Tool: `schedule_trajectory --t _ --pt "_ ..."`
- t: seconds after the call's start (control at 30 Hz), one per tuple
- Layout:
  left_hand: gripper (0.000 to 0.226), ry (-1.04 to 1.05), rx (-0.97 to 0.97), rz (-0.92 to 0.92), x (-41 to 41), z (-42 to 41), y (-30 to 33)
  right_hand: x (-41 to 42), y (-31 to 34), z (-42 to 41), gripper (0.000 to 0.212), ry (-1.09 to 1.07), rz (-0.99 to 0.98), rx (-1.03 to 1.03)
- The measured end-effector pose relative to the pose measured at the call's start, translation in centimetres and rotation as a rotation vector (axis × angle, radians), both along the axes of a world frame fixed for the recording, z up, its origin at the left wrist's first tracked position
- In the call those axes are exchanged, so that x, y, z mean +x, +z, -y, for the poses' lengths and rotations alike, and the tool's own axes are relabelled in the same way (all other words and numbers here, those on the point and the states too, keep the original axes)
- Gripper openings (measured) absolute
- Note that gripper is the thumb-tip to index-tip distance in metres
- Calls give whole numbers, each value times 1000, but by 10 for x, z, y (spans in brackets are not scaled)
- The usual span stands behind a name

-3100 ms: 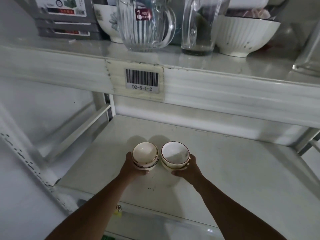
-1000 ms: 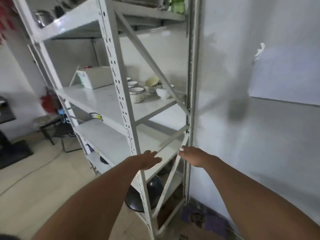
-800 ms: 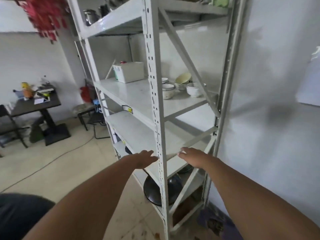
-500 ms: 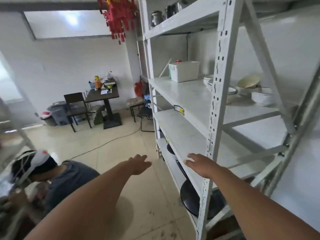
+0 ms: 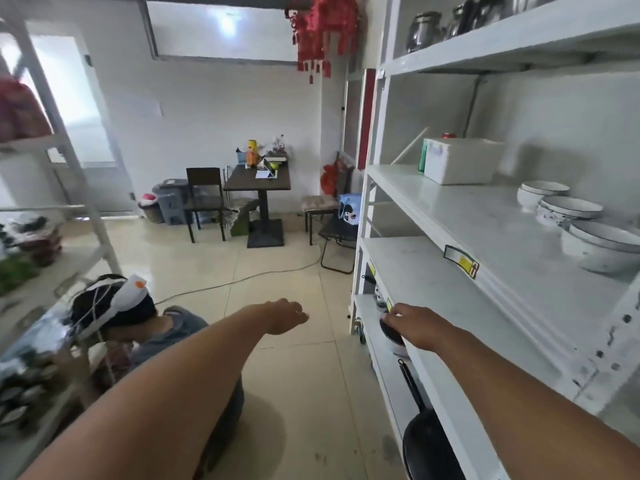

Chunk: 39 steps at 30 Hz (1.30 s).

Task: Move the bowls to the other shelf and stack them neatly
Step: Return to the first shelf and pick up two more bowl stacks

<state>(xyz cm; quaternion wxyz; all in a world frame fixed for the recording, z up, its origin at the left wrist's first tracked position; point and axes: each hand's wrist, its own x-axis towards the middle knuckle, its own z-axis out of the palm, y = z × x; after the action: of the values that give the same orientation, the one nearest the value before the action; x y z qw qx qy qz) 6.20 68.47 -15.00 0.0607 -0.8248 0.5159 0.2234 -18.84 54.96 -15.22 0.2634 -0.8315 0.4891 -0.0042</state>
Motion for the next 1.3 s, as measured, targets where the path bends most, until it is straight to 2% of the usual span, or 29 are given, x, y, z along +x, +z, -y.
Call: schedule_trajectory --t 0.13,0.33,0.53,0.6,0.7,0.87,0.97,1.13,1.23,1.3 --pt "54 12 -66 -1 47 34 9 46 13 31 53 7 -9 -28" --pt "59 30 -106 16 98 100 12 100 29 92 44 87 -64 -84" --pt "58 22 -157 13 126 200 19 146 42 180 52 87 6 -141" --pt "59 60 -192 -44 130 236 28 154 53 208 57 87 31 -156" --pt "53 -27 -204 -11 122 298 49 157 71 258 57 51 53 -178" --pt "47 -167 -298 -44 99 402 79 135 100 325 44 -11 105 -266" --pt "38 -256 -367 -92 86 469 84 99 113 352 45 -90 126 -345" --pt "55 -372 -411 -194 30 560 97 30 134 389 40 -304 114 -451" --pt "48 -486 -452 -139 -16 589 105 -7 149 402 37 -431 61 -514" --pt "48 -561 -488 -195 -45 610 110 -30 159 402 35 -551 58 -528"
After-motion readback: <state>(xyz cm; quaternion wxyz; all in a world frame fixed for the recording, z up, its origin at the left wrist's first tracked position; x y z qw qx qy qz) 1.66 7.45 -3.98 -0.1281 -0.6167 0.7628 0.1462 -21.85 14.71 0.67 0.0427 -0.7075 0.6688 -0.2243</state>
